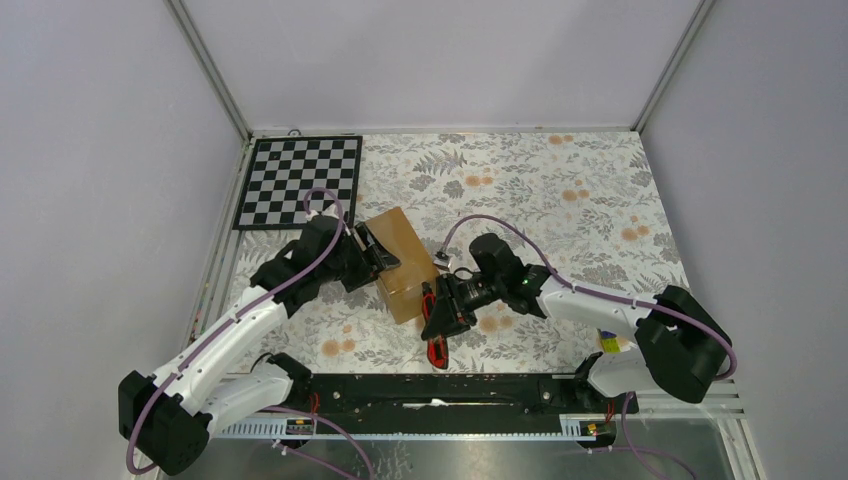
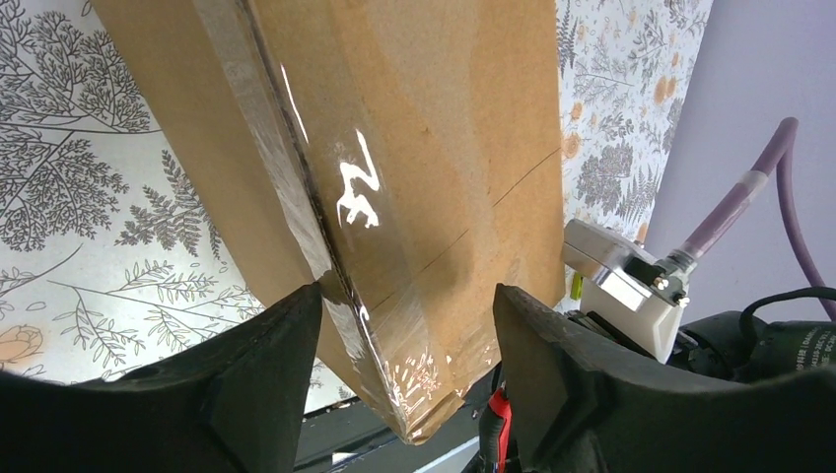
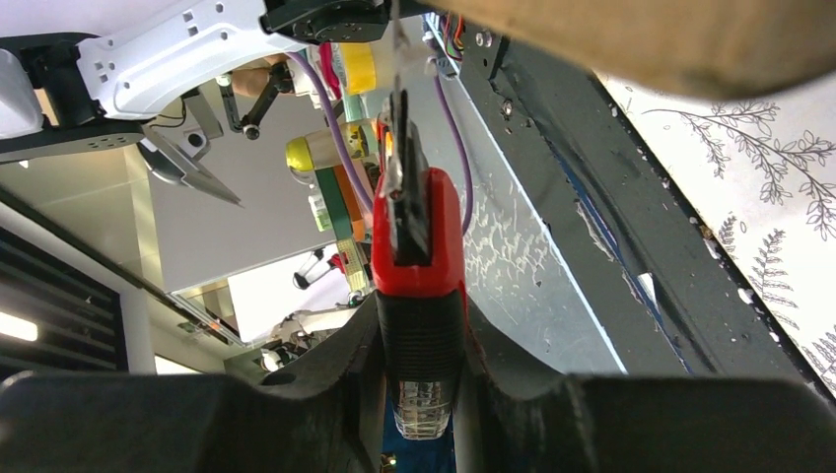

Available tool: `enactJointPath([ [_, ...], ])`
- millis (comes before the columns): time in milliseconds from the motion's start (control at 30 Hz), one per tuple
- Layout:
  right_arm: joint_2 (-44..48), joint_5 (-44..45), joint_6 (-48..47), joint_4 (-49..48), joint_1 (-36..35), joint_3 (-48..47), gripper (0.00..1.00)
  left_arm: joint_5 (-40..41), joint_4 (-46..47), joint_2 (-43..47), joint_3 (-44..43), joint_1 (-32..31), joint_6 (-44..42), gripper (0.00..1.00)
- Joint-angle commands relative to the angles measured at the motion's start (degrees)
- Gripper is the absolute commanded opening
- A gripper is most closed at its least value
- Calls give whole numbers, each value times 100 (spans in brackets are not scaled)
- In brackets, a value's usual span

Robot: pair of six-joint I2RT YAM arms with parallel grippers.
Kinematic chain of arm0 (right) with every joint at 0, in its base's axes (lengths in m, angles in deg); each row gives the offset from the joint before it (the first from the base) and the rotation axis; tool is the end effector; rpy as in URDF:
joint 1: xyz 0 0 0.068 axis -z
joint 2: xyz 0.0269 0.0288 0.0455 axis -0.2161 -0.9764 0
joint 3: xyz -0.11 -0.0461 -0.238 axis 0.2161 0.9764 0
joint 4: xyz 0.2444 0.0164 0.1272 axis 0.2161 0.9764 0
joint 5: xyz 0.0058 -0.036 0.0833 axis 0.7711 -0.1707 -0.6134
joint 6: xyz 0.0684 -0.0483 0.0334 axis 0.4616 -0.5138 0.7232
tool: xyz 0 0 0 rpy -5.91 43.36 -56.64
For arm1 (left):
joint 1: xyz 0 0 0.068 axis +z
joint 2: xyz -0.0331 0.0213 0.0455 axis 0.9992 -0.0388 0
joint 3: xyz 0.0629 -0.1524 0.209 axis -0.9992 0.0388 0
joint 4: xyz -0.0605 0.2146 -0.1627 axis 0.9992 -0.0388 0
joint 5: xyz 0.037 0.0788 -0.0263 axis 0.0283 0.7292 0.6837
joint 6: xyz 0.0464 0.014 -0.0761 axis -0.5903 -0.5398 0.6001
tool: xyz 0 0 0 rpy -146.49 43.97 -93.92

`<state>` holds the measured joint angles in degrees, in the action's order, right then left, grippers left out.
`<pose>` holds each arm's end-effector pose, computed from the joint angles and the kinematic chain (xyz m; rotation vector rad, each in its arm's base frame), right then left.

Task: Unpack the express box
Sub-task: Cut the express box at the center of the board.

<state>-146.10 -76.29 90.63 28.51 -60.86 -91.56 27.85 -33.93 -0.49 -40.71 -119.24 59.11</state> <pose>0.1605 0.2770 0.1846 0.4875 -2.4353 -1.7947 0.2134 -0.1417 0.2363 -0.4903 2.4083 -0.8976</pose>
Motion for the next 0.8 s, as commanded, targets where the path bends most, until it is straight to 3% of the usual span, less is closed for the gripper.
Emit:
enactJointPath([
  [0, 151, -37, -431, 387, -57, -305, 0, -168, 148, 22, -433, -27, -210, 67],
  [467, 991, 76, -390, 706, -57, 26, 0, -663, -525, -310, -1443, -14, -1359, 77],
  [767, 1245, 24, -494, 717, -57, -791, 0, -3280, 170, -261, -1629, -9, -2208, 80],
])
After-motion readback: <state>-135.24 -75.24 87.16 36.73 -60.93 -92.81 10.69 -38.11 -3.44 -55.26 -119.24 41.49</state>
